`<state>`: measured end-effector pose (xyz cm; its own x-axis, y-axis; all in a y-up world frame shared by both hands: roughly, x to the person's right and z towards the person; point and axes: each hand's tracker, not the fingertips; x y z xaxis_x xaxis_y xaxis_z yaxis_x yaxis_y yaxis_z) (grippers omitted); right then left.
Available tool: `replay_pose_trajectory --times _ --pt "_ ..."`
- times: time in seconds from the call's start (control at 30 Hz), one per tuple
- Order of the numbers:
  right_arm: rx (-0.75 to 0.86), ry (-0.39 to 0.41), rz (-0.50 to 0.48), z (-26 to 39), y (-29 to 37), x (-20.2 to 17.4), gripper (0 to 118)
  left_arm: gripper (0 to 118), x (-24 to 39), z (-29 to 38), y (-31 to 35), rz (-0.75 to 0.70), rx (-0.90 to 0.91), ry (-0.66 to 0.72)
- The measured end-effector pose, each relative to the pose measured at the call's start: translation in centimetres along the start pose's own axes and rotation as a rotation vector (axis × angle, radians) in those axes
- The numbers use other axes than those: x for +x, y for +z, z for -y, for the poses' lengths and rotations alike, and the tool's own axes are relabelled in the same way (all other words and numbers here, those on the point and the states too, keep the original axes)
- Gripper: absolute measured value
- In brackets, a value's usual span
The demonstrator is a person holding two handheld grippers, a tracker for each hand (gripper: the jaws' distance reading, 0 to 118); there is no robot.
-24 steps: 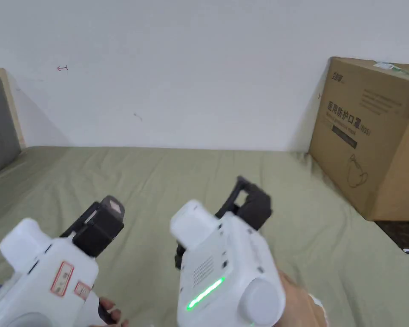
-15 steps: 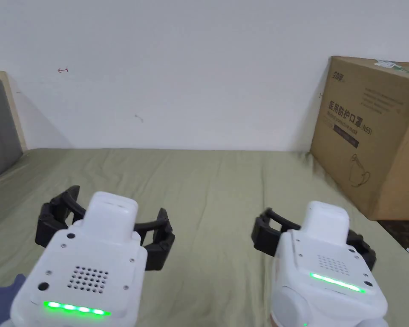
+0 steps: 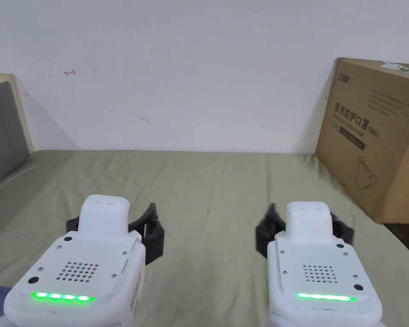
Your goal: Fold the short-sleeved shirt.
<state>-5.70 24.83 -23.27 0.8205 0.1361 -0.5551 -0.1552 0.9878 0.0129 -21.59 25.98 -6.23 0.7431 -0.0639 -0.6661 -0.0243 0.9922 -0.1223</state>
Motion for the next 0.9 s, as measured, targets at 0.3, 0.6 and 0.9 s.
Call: replay_pose_trajectory --times 0.3,0.6,0.9 --pt "-0.092 -0.055 0.005 0.6 -1.0 0.3 0 0 0.0 0.7 -0.1 0.002 -0.033 -0.014" --pt "-0.064 -0.021 -0.054 -0.7 -0.5 -1.3 0 0 -1.4 -0.5 0.4 -0.012 -0.011 0.018" --pt "-0.050 -0.001 -0.256 -2.8 -0.3 -6.6 0 0 -6.0 -1.2 3.7 -0.102 0.017 0.052"
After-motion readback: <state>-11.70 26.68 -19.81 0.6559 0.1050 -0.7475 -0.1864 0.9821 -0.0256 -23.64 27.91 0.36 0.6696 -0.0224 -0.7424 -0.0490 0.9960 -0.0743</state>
